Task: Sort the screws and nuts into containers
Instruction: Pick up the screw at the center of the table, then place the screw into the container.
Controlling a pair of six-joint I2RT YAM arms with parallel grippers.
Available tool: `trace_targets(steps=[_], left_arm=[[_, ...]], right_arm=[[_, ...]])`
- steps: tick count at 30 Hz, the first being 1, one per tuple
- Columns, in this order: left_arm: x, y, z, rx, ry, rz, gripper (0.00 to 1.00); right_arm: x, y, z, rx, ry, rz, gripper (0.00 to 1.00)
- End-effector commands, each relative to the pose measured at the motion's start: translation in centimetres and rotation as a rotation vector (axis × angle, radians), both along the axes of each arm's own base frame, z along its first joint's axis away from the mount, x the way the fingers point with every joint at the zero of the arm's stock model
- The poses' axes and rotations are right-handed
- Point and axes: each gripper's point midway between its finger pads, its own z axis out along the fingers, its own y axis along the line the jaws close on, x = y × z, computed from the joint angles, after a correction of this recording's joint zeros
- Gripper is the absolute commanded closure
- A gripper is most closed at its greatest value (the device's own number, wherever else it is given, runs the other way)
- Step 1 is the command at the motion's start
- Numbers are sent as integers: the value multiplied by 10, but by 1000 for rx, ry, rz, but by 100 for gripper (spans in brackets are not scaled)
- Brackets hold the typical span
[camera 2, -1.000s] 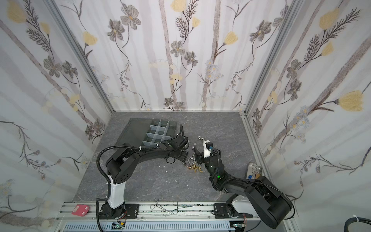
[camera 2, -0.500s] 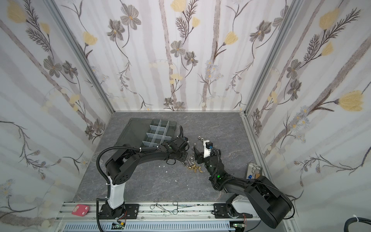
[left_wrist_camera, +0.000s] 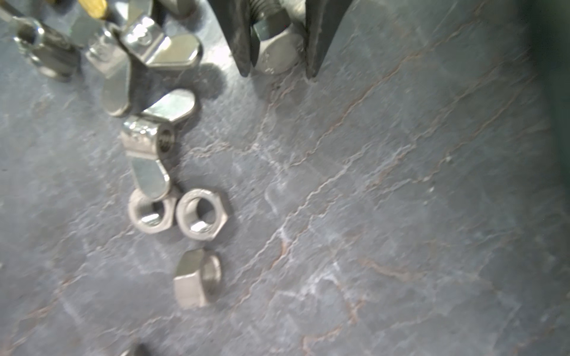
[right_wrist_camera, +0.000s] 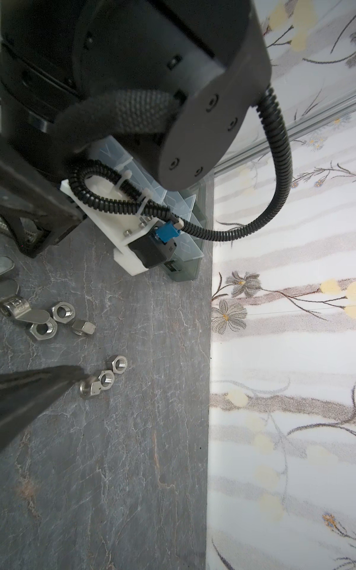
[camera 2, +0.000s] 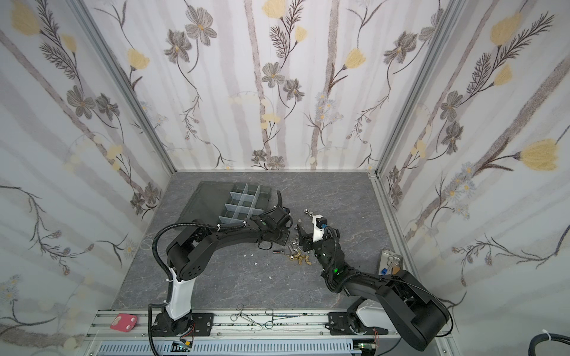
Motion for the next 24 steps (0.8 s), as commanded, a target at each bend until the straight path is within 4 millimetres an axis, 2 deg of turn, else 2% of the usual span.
trace_targets(steps=[1, 3, 6, 7, 10, 13, 16, 21, 24], left_arm=[[12, 11, 18, 54, -31, 14, 97], [31, 9, 44, 5, -78, 33, 97], [60, 17, 82, -50, -145, 85, 97], [71, 25, 94, -59, -164, 110, 96], [97, 55, 112, -35, -198, 187, 96], [113, 94, 115, 19, -213, 259, 96], [120, 127, 112, 58, -210, 310, 96], [124, 164, 96, 138, -211, 342, 95], [124, 173, 85, 154, -195, 342, 95]], right_arm=[[1, 2, 8, 24, -21, 2, 29], [1, 2, 8, 25, -21, 4, 29], [1, 2, 9, 27, -24, 5, 29], [1, 2, 9, 27, -24, 5, 29], [1, 2, 10, 24, -28, 4, 29], [1, 2, 11, 24, -31, 3, 29], [1, 2, 10, 20, -29, 3, 29], [1, 2, 11, 19, -30, 3, 29], [1, 3, 11, 21, -30, 9, 29]])
